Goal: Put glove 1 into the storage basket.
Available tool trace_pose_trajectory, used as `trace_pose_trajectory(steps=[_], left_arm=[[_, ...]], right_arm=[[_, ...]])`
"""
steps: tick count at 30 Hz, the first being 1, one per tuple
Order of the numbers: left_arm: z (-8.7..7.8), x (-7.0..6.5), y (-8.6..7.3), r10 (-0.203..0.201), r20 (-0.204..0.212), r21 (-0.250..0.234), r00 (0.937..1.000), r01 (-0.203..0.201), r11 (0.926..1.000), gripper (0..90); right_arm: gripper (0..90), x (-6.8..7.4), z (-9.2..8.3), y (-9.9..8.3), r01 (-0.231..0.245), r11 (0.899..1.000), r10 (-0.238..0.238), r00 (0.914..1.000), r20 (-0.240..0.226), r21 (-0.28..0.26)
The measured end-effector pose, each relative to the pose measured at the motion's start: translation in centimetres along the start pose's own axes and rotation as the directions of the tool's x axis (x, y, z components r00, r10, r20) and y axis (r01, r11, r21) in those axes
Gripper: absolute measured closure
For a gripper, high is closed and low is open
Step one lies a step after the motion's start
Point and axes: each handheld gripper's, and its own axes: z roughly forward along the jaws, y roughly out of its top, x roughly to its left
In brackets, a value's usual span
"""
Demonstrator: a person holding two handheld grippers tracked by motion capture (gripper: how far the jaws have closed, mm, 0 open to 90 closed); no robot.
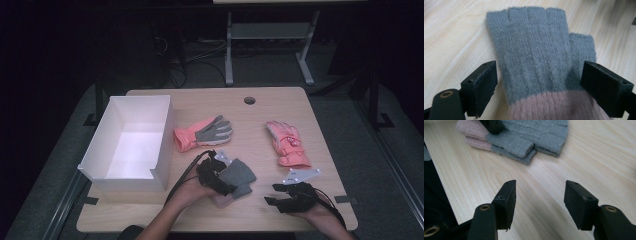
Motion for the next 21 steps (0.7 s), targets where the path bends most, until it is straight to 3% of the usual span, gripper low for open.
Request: trace_pose_trajectory(steps=[1, 7, 11, 16, 21], left_arm=[[0.32, -0.09, -0.05, 0.005, -0.003, 0.020, 1.0000, -0.005, 0.9998, 13.1], [0.70, -0.38, -0.11, -0.002, 0.012, 0.017, 0.9999, 0.002, 0.9999, 13.6], [0.88, -0.67, -0.08, 0.016, 0.022, 0.026, 0.9996, -0.016, 0.9995, 16.5], [0.78, -1.03, 0.07, 0.013, 0.040, 0.022, 0.9991, -0.014, 0.9997, 33.6], [0.62, -0.83, 0.18, -0.004, 0.100, 0.033, 0.9950, 0.000, 0.9994, 51.5]], right_arm=[[42.8, -0.01, -0.02, 0.00, -0.001, 1.000, 0.001, 1.0000, 0.002, -0.002], [42.4, -0.18, -0.07, 0.01, -0.008, 1.000, 0.008, 1.0000, 0.005, -0.006], [42.0, -0.15, -0.09, 0.04, -0.007, 1.000, 0.007, 1.0000, 0.005, -0.006], [39.3, -0.12, -0.04, 0.12, -0.008, 1.000, 0.009, 0.9999, 0.007, -0.010], [33.9, -0.20, 0.02, 0.11, -0.021, 1.000, 0.021, 0.9996, 0.016, -0.009]])
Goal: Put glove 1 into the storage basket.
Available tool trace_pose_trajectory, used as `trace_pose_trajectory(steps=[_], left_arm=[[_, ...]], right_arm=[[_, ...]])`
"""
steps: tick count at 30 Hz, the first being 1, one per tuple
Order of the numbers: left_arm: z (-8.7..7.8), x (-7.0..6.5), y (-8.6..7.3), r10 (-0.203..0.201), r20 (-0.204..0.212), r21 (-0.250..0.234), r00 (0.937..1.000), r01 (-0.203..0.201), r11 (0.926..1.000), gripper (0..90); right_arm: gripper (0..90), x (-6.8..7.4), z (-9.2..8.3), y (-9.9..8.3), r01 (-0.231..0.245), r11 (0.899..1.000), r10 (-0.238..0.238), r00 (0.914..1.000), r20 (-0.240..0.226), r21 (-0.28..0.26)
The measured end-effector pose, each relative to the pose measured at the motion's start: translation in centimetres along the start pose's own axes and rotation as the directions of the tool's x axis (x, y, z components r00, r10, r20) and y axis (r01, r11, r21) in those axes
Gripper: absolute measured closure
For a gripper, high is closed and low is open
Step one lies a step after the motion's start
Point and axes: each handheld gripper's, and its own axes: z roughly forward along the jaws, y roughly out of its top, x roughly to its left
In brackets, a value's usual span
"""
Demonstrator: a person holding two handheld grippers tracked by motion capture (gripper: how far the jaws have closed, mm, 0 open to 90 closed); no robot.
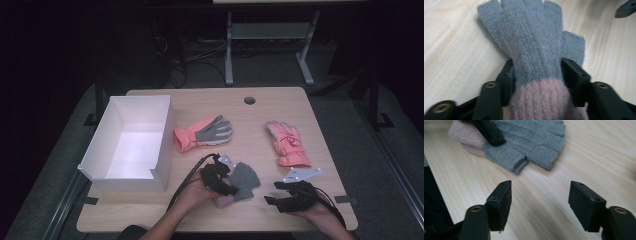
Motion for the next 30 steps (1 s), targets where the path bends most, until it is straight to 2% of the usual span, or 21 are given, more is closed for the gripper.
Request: trace_pose_trajectory(steps=[2, 5, 9, 14, 21, 25, 30], left_arm=[[0.0, 0.0, 0.1, -0.014, 0.005, 0.003, 0.9999, 0.014, 0.9999, 55.3], [-0.1, -0.1, 0.2, -0.010, 0.004, 0.006, 0.9999, 0.010, 0.9999, 59.3], [-0.4, 0.3, 0.4, -0.031, 0.028, 0.003, 0.9991, 0.031, 0.9995, 61.2], [-1.1, 0.4, 0.7, -0.046, 0.029, -0.004, 0.9985, 0.046, 0.9989, 61.8], [-2.9, 0.6, 1.2, -0.072, 0.018, -0.030, 0.9973, 0.072, 0.9969, 61.8], [-4.7, 0.8, 1.6, -0.088, -0.009, -0.053, 0.9961, 0.087, 0.9948, 61.6], [-6.4, 0.9, 2.0, -0.108, -0.019, -0.063, 0.9940, 0.106, 0.9923, 61.6]], right_arm=[[32.1, 0.0, 0.0, 0.0, -0.007, 1.000, 0.007, 1.0000, 0.002, 0.004], [30.2, -0.1, 0.0, 0.0, -0.004, 1.000, 0.004, 1.0000, 0.001, 0.008], [26.0, 0.0, 0.1, 0.1, -0.007, 1.000, 0.007, 1.0000, 0.003, -0.002], [23.6, 0.0, 0.1, 0.1, -0.005, 1.000, 0.005, 1.0000, 0.001, 0.001], [20.4, -0.1, 0.3, 0.1, -0.008, 1.000, 0.008, 1.0000, 0.003, 0.001], [19.3, -0.1, 0.4, 0.0, -0.007, 1.000, 0.007, 1.0000, 0.000, 0.004], [17.5, -0.1, 0.3, -0.1, -0.016, 1.000, 0.015, 0.9998, 0.008, 0.002]])
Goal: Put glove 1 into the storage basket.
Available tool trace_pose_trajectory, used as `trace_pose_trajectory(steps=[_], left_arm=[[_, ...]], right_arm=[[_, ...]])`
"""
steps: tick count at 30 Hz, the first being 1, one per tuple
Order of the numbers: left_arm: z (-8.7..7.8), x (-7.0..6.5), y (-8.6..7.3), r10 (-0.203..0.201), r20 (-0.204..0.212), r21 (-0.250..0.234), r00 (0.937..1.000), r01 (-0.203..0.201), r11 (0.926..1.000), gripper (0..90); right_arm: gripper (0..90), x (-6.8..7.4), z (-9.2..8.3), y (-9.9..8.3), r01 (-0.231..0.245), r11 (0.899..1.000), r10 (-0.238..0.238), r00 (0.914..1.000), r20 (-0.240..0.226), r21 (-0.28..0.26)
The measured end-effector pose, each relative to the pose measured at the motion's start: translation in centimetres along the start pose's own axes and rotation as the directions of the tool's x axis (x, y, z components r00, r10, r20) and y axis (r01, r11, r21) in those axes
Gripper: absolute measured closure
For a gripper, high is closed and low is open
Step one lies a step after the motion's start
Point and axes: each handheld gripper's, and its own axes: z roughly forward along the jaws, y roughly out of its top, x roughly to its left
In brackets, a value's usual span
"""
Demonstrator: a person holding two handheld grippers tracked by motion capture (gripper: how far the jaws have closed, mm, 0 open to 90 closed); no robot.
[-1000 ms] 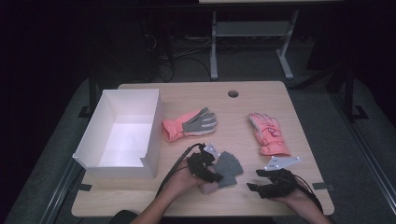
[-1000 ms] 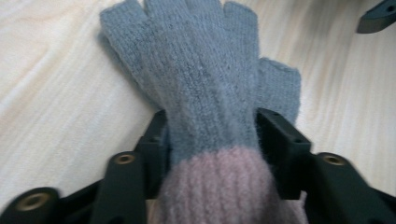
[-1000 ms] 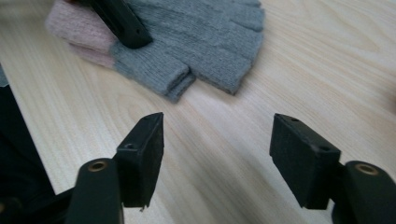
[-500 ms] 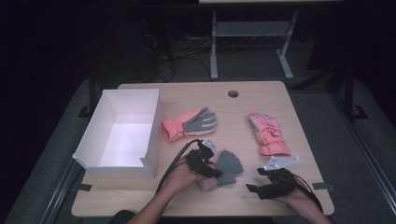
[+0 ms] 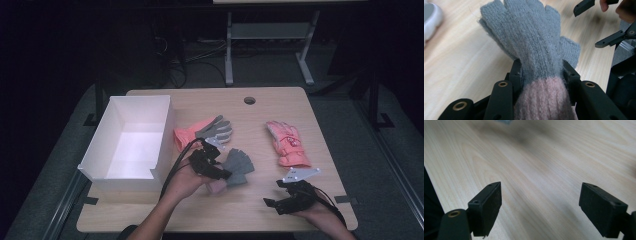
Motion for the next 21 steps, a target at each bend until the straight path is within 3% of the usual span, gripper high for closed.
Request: trace_pose_trajectory(steps=[10, 12, 21], left_arm=[[-3.8, 0.5, 1.3, -0.014, -0.033, -0.033, 0.9994, 0.013, 0.9994, 61.4], [-5.0, 0.7, 1.6, -0.020, -0.053, -0.044, 0.9984, 0.017, 0.9989, 61.4], [-8.8, 1.7, 2.2, -0.045, -0.083, -0.101, 0.9956, 0.037, 0.9942, 61.4]], right_arm=[[10.0, -0.1, 0.2, 0.0, 0.005, 1.000, -0.004, 0.9998, 0.021, -0.023], [6.4, -0.2, 0.3, 0.0, -0.015, 1.000, 0.015, 0.9999, -0.005, -0.013], [6.1, 0.0, 0.6, 0.0, -0.009, 1.000, 0.009, 0.9999, -0.008, 0.000]])
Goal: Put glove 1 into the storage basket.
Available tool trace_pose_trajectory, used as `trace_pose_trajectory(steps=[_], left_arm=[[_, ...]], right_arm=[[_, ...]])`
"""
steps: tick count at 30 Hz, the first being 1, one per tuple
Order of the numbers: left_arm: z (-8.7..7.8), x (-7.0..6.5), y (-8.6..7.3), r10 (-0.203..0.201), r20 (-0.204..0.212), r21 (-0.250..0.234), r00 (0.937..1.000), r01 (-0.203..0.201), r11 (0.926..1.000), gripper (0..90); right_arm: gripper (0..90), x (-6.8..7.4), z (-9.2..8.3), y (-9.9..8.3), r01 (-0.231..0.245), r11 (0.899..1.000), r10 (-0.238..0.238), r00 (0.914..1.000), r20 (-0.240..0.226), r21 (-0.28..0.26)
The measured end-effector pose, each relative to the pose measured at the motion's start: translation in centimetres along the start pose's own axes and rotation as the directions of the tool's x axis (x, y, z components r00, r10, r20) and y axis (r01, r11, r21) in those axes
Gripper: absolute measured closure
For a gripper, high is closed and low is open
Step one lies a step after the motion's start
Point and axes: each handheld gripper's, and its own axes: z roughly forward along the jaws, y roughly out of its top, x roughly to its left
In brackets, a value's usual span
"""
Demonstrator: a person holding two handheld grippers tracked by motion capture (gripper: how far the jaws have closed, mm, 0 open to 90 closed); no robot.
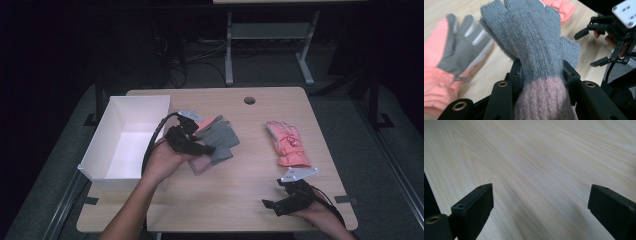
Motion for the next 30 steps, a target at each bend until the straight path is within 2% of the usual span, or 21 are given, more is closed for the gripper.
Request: trace_pose_trajectory(steps=[9, 13, 16, 20, 21, 24, 25, 30], left_arm=[[-2.6, 1.2, 0.2, -0.026, -0.043, -0.036, 0.9987, 0.024, 0.9990, 61.4], [-4.6, 2.2, -0.1, -0.054, -0.086, -0.057, 0.9949, 0.049, 0.9972, 61.4], [-5.8, 3.0, -0.4, -0.071, -0.105, -0.069, 0.9919, 0.064, 0.9956, 61.4], [-7.5, 4.2, -1.0, -0.108, -0.144, -0.098, 0.9837, 0.095, 0.9907, 61.4], [-7.5, 4.2, -1.0, -0.108, -0.144, -0.098, 0.9837, 0.095, 0.9907, 61.4], [-8.4, 5.0, -1.4, -0.127, -0.162, -0.111, 0.9785, 0.110, 0.9878, 61.4], [-8.8, 5.6, -1.6, -0.144, -0.174, -0.121, 0.9741, 0.124, 0.9848, 61.5], [-9.9, 7.2, -2.5, -0.181, -0.209, -0.137, 0.9610, 0.154, 0.9785, 61.4]], right_arm=[[6.1, 0.0, -0.1, 0.4, 0.016, 1.000, -0.016, 0.9998, 0.008, -0.007], [6.1, -0.1, -0.3, 0.3, 0.032, 0.999, -0.032, 0.9995, 0.003, -0.015], [6.1, -0.5, -0.4, -0.1, 0.023, 1.000, -0.023, 0.9997, -0.006, -0.012], [6.2, -0.9, -0.7, -0.5, 0.017, 1.000, -0.018, 0.9998, -0.014, -0.013], [6.2, -0.9, -0.7, -0.5, 0.017, 1.000, -0.018, 0.9998, -0.014, -0.013], [6.4, -1.2, -0.7, -0.7, 0.013, 1.000, -0.013, 0.9997, -0.020, -0.014], [6.4, -1.2, -0.6, -0.5, 0.017, 1.000, -0.018, 0.9995, -0.027, -0.014], [6.4, -0.9, -0.3, -0.4, 0.033, 0.999, -0.033, 0.9987, -0.038, -0.001]])
